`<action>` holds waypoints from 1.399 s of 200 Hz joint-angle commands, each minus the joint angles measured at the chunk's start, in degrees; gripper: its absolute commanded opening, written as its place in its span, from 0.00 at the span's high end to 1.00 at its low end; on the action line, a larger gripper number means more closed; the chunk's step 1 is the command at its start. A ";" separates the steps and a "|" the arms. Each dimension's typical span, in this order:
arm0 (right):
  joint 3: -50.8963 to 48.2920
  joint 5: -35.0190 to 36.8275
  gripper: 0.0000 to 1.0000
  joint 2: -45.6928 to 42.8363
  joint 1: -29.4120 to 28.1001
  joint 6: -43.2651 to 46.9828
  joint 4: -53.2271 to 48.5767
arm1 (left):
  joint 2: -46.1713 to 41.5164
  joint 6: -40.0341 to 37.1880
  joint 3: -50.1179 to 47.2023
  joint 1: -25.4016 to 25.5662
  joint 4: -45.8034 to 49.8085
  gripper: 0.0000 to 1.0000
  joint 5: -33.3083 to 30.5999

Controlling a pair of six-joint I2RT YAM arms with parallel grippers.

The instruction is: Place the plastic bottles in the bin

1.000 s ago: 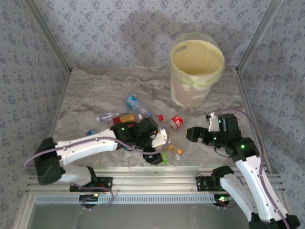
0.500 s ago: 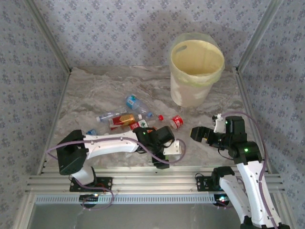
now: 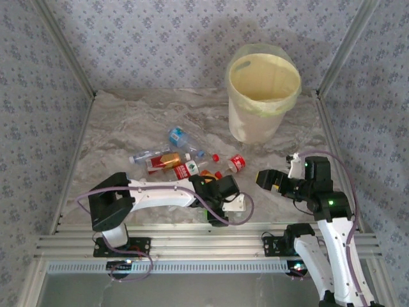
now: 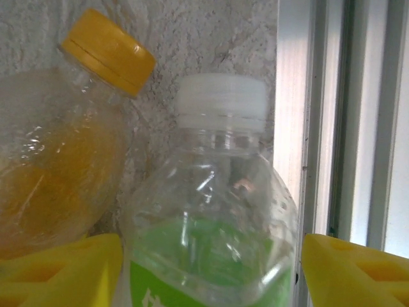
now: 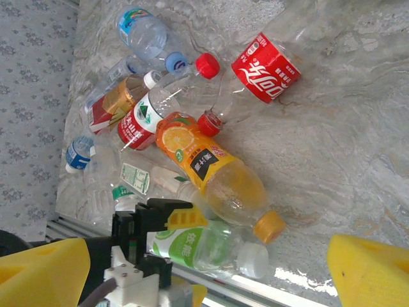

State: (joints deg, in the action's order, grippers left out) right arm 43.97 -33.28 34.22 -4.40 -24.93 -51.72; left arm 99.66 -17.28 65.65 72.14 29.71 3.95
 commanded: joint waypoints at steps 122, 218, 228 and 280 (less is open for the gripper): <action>-0.77 -2.13 0.03 -0.73 1.66 0.87 -0.39 | 2.01 -0.21 0.62 0.37 -0.62 0.19 -0.61; -0.90 -2.04 0.04 -0.79 2.17 0.63 -0.24 | 2.05 0.12 1.97 0.35 0.88 0.46 2.28; -0.90 -1.82 0.04 -0.79 2.25 0.39 -0.03 | 1.32 0.22 2.29 0.34 0.95 0.51 2.62; -1.49 -1.27 0.05 -1.91 2.80 -5.17 5.12 | -4.97 1.51 3.97 -0.61 1.97 0.52 6.47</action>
State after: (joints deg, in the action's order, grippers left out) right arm 42.94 -34.30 33.43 -2.20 -26.39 -50.50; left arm 100.14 -16.91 67.13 72.12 30.22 6.48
